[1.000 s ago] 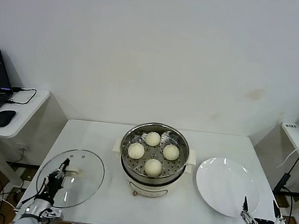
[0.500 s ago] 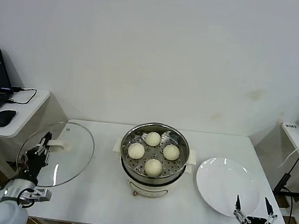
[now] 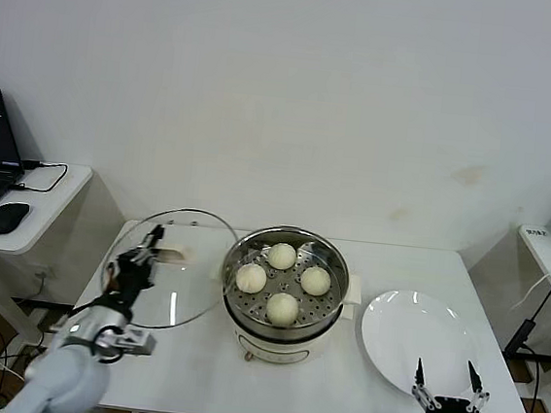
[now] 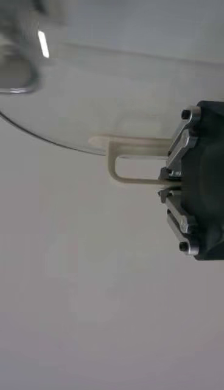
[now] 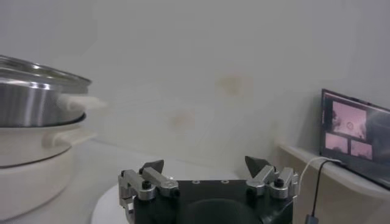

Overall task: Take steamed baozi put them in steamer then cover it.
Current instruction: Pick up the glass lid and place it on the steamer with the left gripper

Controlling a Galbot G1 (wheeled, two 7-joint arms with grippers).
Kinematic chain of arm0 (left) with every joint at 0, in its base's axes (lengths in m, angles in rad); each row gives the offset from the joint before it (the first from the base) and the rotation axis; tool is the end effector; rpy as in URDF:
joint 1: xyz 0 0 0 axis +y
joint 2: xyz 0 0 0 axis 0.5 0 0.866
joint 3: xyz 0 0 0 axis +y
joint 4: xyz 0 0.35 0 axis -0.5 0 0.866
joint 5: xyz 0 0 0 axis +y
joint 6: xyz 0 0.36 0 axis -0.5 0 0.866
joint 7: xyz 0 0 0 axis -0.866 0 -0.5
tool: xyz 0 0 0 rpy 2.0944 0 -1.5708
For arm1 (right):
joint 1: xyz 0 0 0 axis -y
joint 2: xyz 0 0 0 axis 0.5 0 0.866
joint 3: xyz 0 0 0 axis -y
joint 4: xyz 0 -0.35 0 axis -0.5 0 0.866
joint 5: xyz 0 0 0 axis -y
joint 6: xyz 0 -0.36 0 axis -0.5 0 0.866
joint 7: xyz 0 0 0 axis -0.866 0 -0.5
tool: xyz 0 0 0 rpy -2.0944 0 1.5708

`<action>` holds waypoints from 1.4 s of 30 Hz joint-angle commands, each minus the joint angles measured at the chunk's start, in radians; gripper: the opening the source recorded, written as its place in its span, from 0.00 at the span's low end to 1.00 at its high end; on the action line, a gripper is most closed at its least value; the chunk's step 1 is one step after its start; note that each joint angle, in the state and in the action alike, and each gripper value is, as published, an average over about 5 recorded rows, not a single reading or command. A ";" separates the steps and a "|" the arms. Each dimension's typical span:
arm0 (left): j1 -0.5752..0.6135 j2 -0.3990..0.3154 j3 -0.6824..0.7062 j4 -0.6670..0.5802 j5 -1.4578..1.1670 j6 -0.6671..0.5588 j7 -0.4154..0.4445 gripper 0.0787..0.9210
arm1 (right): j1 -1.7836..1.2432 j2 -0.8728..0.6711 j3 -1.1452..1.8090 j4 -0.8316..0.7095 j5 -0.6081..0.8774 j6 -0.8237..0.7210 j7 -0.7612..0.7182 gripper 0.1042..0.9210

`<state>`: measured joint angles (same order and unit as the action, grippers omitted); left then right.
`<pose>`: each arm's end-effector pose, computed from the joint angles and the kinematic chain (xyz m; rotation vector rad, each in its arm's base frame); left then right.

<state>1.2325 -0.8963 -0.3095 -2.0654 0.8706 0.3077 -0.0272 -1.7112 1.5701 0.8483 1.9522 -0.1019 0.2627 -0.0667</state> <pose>0.2708 0.0593 -0.2359 0.0865 2.2400 1.9634 0.1163 -0.1068 -0.3652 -0.2527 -3.0533 0.4530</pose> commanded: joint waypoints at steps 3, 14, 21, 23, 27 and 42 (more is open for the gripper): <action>-0.341 -0.132 0.374 0.042 0.207 0.224 0.211 0.08 | 0.007 0.010 -0.017 -0.016 -0.104 0.000 0.047 0.88; -0.419 -0.408 0.448 0.168 0.447 0.296 0.363 0.08 | 0.006 0.011 -0.015 -0.030 -0.142 -0.001 0.067 0.88; -0.403 -0.525 0.458 0.217 0.512 0.298 0.396 0.08 | 0.004 0.012 -0.010 -0.045 -0.147 0.005 0.067 0.88; -0.393 -0.544 0.459 0.229 0.524 0.298 0.395 0.08 | 0.004 0.011 -0.010 -0.048 -0.147 0.006 0.067 0.88; -0.377 -0.580 0.457 0.251 0.547 0.297 0.389 0.08 | 0.005 0.011 -0.011 -0.053 -0.149 0.010 0.067 0.88; -0.347 -0.614 0.433 0.321 0.617 0.277 0.347 0.08 | 0.005 0.010 -0.019 -0.065 -0.149 0.020 0.062 0.88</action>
<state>0.8799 -1.4599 0.1160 -1.7866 1.4284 0.5892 0.3239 -1.7066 1.5798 0.8310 1.8886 -0.2477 0.2812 -0.0056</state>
